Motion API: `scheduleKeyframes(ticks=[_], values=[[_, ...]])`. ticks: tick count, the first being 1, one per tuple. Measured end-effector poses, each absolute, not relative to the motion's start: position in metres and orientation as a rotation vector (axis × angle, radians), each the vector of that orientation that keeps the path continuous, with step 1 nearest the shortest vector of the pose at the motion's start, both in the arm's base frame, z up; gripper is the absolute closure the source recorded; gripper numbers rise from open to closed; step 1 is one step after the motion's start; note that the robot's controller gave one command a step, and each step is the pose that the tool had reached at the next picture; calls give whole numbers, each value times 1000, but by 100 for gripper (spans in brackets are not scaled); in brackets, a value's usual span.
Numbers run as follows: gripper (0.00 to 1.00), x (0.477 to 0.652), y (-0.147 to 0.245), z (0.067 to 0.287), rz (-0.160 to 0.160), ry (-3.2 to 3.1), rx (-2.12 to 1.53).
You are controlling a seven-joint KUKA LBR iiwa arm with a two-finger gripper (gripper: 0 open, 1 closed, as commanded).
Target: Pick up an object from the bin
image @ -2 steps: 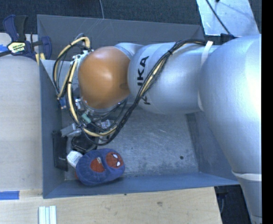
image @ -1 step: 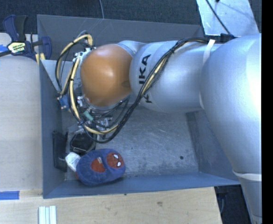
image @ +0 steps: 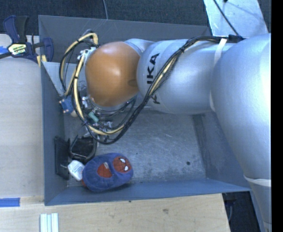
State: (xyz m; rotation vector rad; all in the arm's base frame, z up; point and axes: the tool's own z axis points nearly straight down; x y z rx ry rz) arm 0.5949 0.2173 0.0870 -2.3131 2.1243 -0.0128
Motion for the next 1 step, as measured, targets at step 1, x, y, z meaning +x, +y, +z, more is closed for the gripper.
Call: scheduleKeyframes(ticks=[1], values=[[100,594,217,121,1,2127,-2311]])
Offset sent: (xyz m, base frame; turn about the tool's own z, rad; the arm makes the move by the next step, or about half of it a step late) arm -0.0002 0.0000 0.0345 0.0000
